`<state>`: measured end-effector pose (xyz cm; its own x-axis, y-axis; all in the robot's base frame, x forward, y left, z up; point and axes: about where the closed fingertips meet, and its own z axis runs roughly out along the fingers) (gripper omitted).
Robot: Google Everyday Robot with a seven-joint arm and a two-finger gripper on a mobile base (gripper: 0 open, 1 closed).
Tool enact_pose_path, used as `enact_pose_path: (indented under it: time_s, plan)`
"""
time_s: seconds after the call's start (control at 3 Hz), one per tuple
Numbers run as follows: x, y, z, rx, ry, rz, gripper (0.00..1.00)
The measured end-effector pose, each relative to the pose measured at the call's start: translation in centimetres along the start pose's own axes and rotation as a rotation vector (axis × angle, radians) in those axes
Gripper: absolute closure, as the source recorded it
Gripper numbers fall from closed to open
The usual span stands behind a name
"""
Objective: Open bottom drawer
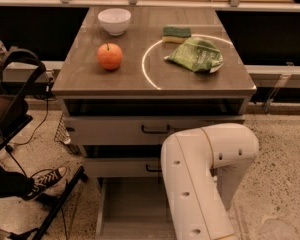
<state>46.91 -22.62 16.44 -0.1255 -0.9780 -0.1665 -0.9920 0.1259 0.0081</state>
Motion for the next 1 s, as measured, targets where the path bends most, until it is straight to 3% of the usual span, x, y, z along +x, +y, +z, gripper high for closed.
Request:
enact_pose_path:
  time_s: [0.33, 1.0]
  plan:
    - [0.92, 3.81, -0.73, -0.065, -0.008, 0.034, 0.97]
    - [0.74, 3.54, -0.51, -0.062, -0.01, 0.031, 0.51]
